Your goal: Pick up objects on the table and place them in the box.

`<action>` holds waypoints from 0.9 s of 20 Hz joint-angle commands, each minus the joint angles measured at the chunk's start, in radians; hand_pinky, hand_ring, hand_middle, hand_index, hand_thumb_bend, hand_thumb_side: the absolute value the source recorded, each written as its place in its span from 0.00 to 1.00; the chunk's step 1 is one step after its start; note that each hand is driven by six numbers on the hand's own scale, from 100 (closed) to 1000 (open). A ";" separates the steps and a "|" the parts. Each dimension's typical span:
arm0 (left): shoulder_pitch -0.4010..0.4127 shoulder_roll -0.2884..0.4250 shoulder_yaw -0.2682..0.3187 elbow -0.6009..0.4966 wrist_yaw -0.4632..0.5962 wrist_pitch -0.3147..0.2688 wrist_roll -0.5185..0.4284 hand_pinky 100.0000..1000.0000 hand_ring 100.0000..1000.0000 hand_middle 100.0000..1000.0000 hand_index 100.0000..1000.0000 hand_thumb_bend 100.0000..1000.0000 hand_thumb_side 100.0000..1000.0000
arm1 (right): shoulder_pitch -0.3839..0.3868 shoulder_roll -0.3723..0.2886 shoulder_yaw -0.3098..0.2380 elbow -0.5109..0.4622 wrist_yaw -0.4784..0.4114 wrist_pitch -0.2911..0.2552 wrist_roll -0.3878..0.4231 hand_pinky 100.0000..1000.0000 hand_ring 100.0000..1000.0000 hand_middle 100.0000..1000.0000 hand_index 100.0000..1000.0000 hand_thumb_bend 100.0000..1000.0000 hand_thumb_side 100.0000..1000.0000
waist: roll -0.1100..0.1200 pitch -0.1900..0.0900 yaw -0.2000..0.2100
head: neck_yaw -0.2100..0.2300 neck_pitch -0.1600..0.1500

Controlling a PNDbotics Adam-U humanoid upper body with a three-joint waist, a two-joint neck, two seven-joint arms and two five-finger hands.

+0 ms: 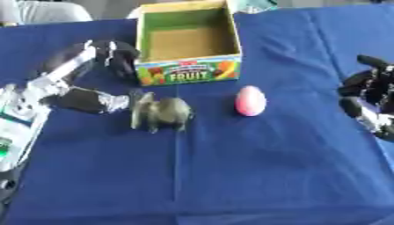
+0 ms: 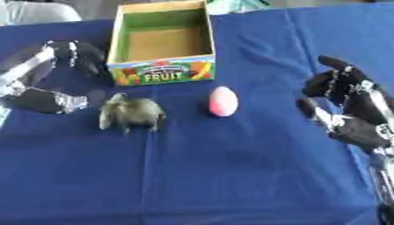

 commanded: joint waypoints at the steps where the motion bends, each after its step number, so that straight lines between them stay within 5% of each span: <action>1: -0.028 0.031 -0.013 0.002 -0.026 -0.016 -0.004 0.68 0.71 0.74 0.81 0.39 0.23 | -0.007 -0.014 -0.004 -0.012 0.005 -0.002 0.002 0.69 0.61 0.56 0.91 0.45 0.19 | -0.002 -0.015 -0.003 | -0.004 0.005; 18: -0.092 0.002 -0.088 0.067 -0.117 -0.056 -0.027 0.76 0.74 0.71 0.81 0.41 0.25 | -0.006 -0.012 -0.002 -0.011 0.004 -0.001 0.004 0.69 0.61 0.56 0.91 0.45 0.20 | -0.005 -0.019 -0.008 | -0.007 0.005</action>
